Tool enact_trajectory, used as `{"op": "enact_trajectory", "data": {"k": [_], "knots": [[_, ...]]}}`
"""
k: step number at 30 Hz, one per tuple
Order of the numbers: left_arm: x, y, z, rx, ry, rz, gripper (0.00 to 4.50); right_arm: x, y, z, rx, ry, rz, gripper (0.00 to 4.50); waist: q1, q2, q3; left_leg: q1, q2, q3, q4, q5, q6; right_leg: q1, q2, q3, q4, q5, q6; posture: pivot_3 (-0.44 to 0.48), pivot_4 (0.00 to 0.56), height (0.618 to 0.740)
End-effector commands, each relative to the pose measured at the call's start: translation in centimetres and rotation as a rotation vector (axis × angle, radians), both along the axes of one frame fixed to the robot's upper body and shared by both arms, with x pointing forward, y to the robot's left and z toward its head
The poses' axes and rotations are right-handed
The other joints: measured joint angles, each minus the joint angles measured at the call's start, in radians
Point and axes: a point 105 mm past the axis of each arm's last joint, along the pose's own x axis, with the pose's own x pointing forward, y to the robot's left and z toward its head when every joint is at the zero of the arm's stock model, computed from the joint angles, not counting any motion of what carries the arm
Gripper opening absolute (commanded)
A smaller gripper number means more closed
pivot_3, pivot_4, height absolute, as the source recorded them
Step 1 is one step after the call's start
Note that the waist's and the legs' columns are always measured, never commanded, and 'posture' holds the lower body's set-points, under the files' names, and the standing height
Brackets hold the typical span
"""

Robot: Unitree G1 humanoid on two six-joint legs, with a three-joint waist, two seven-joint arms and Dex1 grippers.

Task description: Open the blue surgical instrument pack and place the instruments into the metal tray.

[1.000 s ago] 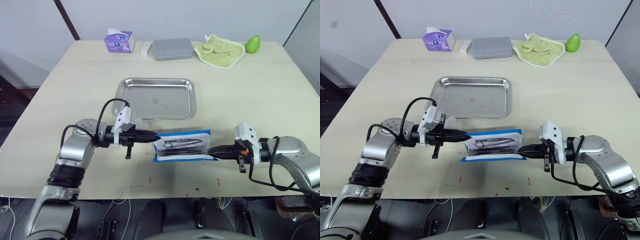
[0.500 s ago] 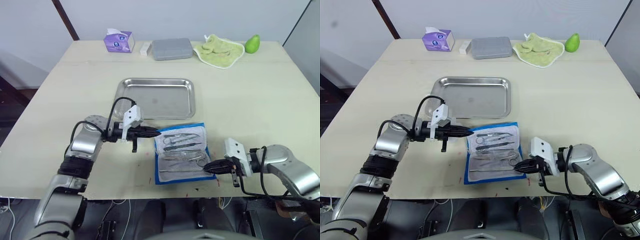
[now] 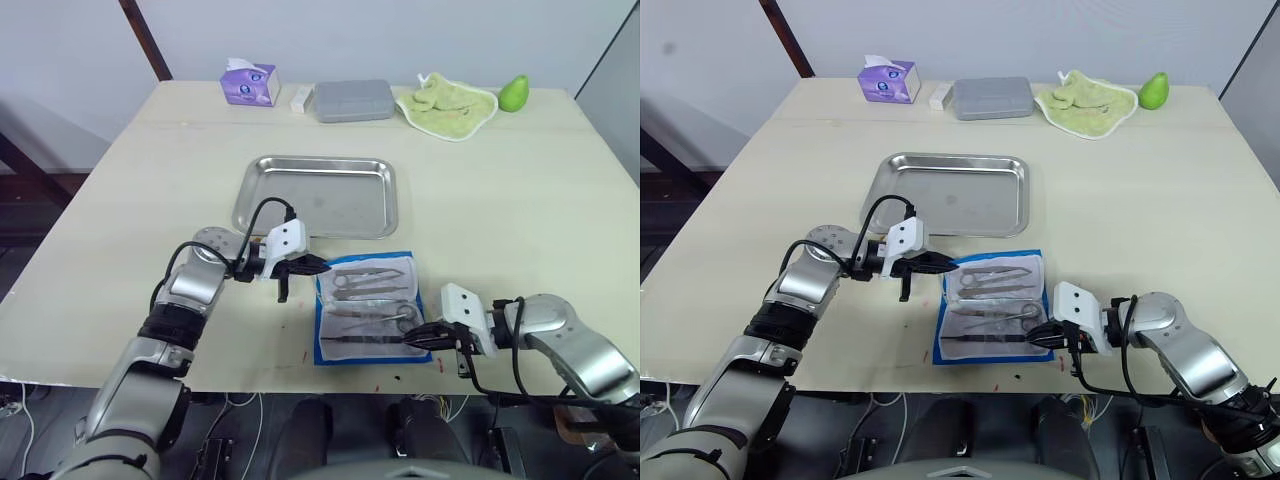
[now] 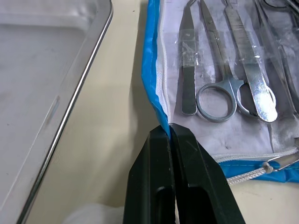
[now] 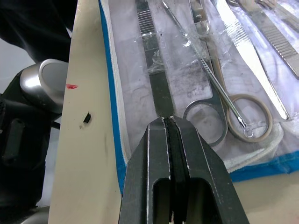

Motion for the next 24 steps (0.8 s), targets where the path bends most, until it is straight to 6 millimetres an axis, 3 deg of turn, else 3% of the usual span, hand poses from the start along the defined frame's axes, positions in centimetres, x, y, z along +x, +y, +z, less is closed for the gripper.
{"op": "enact_trajectory", "data": {"k": [1, 13, 14, 17, 18, 21, 24], "knots": [[0.2, 0.8, -1.1, 0.030, 0.012, 0.039, 0.00, 0.0, 0.1, 0.4, 0.027, -0.024, 0.001, 0.04, 0.000, 0.000, 0.000, 0.000, 0.000, 0.000, 0.000, 0.000, 0.000, 0.000, 0.000, 0.000, 0.000, 0.000, 0.000, 0.000, 0.150, 0.740], [0.0, 0.5, -0.3, -0.033, 0.028, 0.026, 0.00, -0.3, 0.6, 1.6, 0.096, -0.031, 0.015, 0.04, -0.001, 0.000, 0.000, 0.000, 0.000, -0.001, 0.000, 0.000, 0.000, 0.000, 0.000, -0.001, 0.000, 0.000, 0.000, 0.000, 0.150, 0.740], [-0.1, 0.6, -0.3, -0.035, 0.030, 0.027, 0.59, -0.3, 0.6, 1.7, 0.098, -0.032, 0.014, 0.00, -0.002, 0.000, 0.000, 0.000, 0.000, -0.001, 0.000, 0.000, 0.000, 0.000, 0.000, -0.001, 0.000, 0.000, 0.000, 0.000, 0.150, 0.740], [-0.1, 0.9, -0.1, -0.041, 0.027, 0.032, 1.58, -0.4, 0.6, 1.8, 0.104, -0.033, 0.013, 0.00, -0.004, 0.000, 0.000, 0.000, 0.000, -0.001, 0.000, 0.000, 0.000, 0.000, 0.000, -0.001, 0.000, 0.000, 0.000, 0.000, 0.150, 0.740], [0.0, 1.1, 0.3, -0.053, 0.009, 0.041, 2.19, -0.5, 0.6, 2.1, 0.113, -0.028, 0.014, 0.00, -0.004, 0.000, 0.000, 0.000, 0.000, -0.001, 0.000, 0.000, 0.000, 0.000, 0.000, -0.001, 0.000, 0.000, 0.000, 0.000, 0.150, 0.740], [-0.1, 1.7, 1.4, -0.082, -0.019, 0.047, 2.93, -0.7, 0.7, 2.5, 0.131, -0.022, 0.012, 0.00, -0.005, 0.000, 0.000, -0.001, 0.000, -0.001, 0.000, 0.000, 0.000, 0.000, 0.000, -0.001, 0.000, 0.000, 0.000, 0.000, 0.150, 0.740], [-0.7, 2.1, 2.0, -0.119, -0.002, 0.046, 4.38, -0.8, 0.6, 2.5, 0.133, -0.017, 0.010, 0.00, -0.006, 0.000, 0.000, -0.001, 0.000, -0.001, 0.000, 0.000, 0.000, 0.000, 0.000, -0.001, 0.000, 0.000, 0.000, 0.000, 0.150, 0.740]]}}
